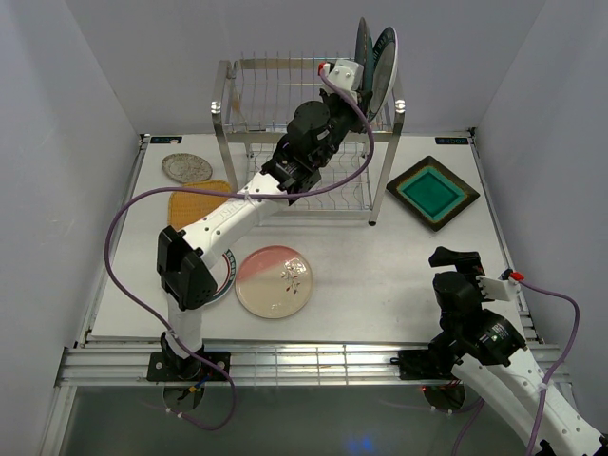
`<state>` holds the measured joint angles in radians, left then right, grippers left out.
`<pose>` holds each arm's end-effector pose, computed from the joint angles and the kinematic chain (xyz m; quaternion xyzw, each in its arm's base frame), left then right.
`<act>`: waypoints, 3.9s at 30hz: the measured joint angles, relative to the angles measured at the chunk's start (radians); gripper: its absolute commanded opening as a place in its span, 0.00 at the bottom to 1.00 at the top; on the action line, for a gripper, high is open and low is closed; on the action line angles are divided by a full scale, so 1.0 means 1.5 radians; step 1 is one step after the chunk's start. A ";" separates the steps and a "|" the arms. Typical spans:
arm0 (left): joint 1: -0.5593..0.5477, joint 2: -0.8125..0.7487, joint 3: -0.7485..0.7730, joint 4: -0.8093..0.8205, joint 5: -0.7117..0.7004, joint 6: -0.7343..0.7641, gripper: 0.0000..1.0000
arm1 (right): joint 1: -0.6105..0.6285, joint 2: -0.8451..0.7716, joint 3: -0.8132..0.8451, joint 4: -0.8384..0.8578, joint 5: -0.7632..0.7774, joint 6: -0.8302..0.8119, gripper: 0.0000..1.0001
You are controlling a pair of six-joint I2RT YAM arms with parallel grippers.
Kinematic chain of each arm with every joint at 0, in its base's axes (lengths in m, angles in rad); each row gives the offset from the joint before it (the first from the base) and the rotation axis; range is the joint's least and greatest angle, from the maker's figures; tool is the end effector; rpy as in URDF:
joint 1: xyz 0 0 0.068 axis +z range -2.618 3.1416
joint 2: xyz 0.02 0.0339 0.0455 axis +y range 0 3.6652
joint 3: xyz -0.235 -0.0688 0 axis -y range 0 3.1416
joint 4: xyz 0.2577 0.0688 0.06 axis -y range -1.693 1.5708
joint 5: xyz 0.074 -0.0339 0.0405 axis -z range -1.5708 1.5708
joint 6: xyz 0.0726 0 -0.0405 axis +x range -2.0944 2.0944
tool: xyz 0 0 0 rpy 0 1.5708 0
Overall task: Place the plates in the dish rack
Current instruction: Insert the plate into the dish rack, then pick up the plate at the center of the board.
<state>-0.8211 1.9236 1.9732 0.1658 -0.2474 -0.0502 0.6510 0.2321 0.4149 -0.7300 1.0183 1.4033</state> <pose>0.3514 -0.3514 0.4376 0.1449 0.6127 -0.2561 0.7335 0.1405 0.0293 0.2151 0.5017 0.6204 0.1462 0.5849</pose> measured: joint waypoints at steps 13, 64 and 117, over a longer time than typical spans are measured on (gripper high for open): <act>0.000 -0.024 -0.054 0.043 -0.004 0.014 0.01 | 0.000 0.002 -0.001 0.013 -0.002 -0.008 0.90; 0.002 -0.377 -0.406 0.132 0.029 0.104 0.82 | 0.000 0.033 -0.003 0.038 -0.005 -0.038 0.90; -0.063 -0.583 -1.022 -0.166 0.363 0.342 0.98 | 0.000 0.318 -0.101 0.494 -0.356 -0.231 0.90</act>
<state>-0.9157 1.0492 0.4408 -0.0826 0.2970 0.4629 0.6510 0.7086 0.2634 0.0109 0.4843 1.0569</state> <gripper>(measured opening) 0.979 0.900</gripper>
